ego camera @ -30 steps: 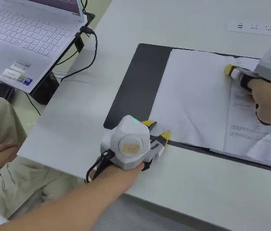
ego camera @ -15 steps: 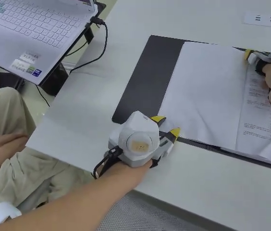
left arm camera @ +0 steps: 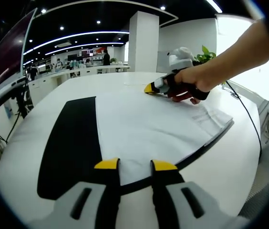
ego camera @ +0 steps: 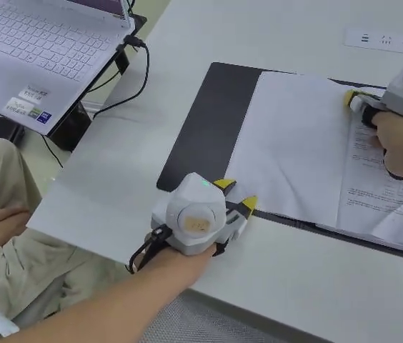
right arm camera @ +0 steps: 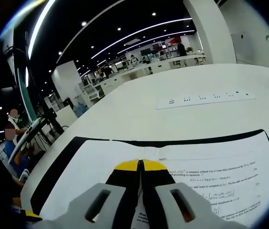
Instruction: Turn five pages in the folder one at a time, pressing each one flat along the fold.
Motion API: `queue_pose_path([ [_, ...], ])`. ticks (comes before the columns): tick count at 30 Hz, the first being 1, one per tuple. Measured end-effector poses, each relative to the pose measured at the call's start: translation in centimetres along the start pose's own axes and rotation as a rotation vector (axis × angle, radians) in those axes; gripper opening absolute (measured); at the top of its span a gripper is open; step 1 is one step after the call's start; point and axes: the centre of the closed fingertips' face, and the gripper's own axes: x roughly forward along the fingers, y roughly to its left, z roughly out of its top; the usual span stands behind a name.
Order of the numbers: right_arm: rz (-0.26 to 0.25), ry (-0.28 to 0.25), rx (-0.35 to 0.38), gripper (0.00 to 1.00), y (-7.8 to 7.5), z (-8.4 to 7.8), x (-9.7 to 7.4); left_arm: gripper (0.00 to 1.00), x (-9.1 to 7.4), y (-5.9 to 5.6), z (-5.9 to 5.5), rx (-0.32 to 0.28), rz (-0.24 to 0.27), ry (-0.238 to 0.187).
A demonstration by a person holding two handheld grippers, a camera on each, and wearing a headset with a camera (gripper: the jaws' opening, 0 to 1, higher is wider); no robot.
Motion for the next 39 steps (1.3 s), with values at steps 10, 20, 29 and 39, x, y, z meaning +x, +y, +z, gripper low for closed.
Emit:
queue_pose_path([
  [10,0.016,0.015,0.004,0.00,2.2,-1.5,-3.4,0.24,-0.1,-0.1,0.0,-0.001,-0.001,-0.003],
  [20,0.021,0.026,0.019,0.00,3.1,-2.5,-5.6,0.24,-0.2,-0.1,0.0,-0.002,-0.002,0.001],
  [29,0.038,0.009,0.036,0.00,4.3,-3.9,-7.9,0.24,-0.1,0.0,-0.1,-0.002,-0.004,0.005],
  [39,0.045,0.006,0.049,0.00,5.1,-5.3,-9.8,0.24,-0.1,0.0,-0.2,0.002,-0.008,-0.002],
])
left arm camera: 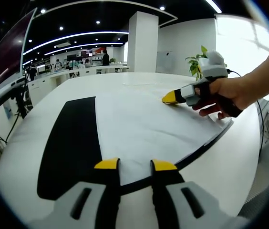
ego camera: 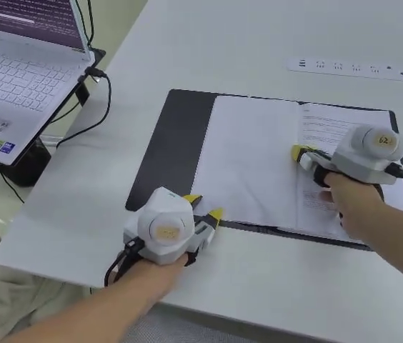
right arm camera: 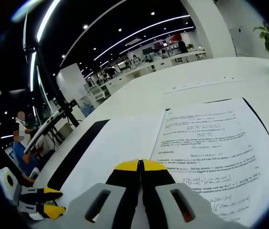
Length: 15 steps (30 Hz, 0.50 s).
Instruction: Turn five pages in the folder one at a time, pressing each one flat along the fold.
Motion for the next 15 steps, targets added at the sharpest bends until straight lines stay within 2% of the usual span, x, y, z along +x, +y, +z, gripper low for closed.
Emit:
queue_pose_path([
  [15,0.035,0.030,-0.027,0.00,2.1,-3.0,-3.0,0.24,-0.1,-0.1,0.1,0.005,-0.003,-0.002],
])
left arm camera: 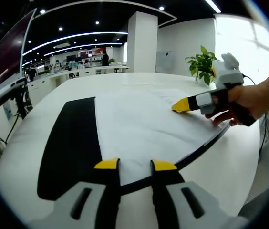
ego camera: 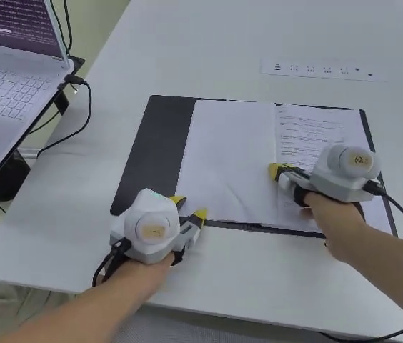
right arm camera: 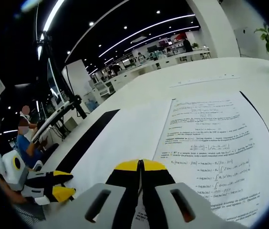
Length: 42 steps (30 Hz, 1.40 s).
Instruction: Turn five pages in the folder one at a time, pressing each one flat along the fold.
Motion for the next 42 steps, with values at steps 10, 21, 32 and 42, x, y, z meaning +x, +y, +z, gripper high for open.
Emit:
queue_pose_path([
  [10,0.023,0.045,-0.007,0.00,0.8,-2.2,-1.6,0.24,-0.1,0.0,0.1,0.004,-0.001,-0.005],
  [21,0.038,0.091,0.015,0.00,1.9,-4.9,-4.3,0.24,-0.2,-0.1,0.1,0.007,-0.001,-0.001],
  [32,0.055,0.136,0.097,0.00,2.8,-6.7,-6.4,0.24,-0.3,-0.1,0.1,0.014,-0.002,0.006],
  [42,0.066,0.197,0.126,0.00,4.5,-7.5,-10.5,0.24,-0.3,-0.1,0.3,-0.008,-0.016,0.041],
])
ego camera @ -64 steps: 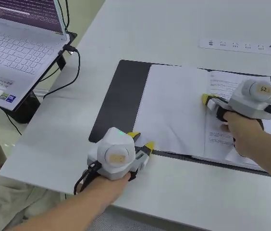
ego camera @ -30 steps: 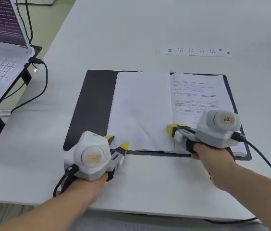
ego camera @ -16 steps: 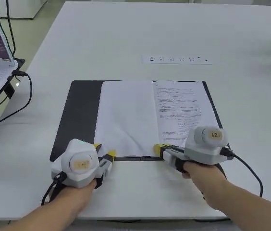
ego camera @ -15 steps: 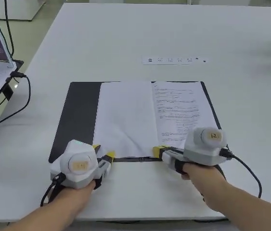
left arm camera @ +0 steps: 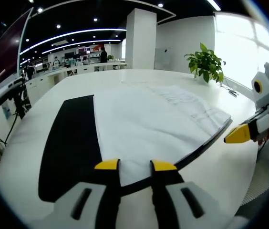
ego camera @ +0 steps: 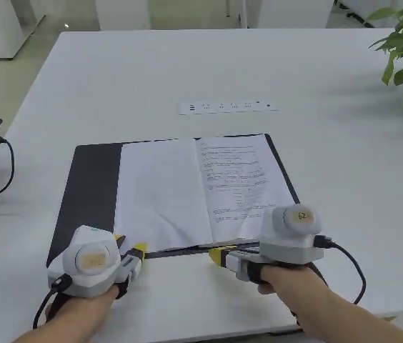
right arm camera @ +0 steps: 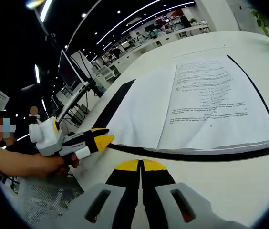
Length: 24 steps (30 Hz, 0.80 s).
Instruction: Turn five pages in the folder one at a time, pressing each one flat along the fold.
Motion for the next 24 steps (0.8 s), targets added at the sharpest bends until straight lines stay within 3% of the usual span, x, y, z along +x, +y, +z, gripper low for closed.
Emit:
queue_pose_path([
  [3,-0.017,-0.025,0.004,0.00,0.2,0.7,-1.8,0.28,-0.2,-0.4,0.4,-0.152,-0.051,0.011],
  [5,-0.013,-0.059,-0.003,0.00,0.6,1.5,-3.2,0.27,-0.6,-0.1,0.2,-0.219,-0.045,0.068],
  [6,-0.016,-0.100,-0.015,0.00,0.8,2.5,-4.1,0.27,-1.0,-0.1,0.1,-0.264,-0.041,0.114],
  [7,-0.019,-0.125,-0.023,0.00,0.9,3.0,-4.7,0.28,-1.2,-0.3,0.2,-0.298,-0.052,0.132],
  [9,-0.048,-0.190,-0.037,0.00,0.8,4.7,-6.3,0.30,-1.9,-1.0,1.3,-0.356,-0.085,0.122],
  [11,-0.062,-0.217,-0.052,0.00,0.8,5.6,-7.6,0.31,-2.8,-1.4,2.6,-0.333,-0.098,0.095],
  [14,-0.124,-0.276,-0.067,0.01,0.1,7.3,-10.3,0.32,-4.9,-2.3,4.8,-0.283,-0.107,0.061],
  [16,-0.145,-0.295,-0.074,0.06,-0.3,7.8,-11.5,0.37,-6.3,-2.5,6.3,-0.243,-0.098,0.018],
  [20,-0.209,-0.300,-0.087,0.23,-2.0,8.1,-14.1,0.49,-8.7,-2.6,7.7,-0.187,-0.065,-0.019],
  [22,-0.228,-0.302,-0.081,0.34,-2.8,8.1,-15.0,0.53,-9.9,-2.4,8.0,-0.149,-0.043,-0.030],
  [24,-0.278,-0.304,-0.092,0.43,-4.0,8.1,-16.1,0.57,-11.1,-2.3,8.3,-0.118,-0.020,-0.045],
])
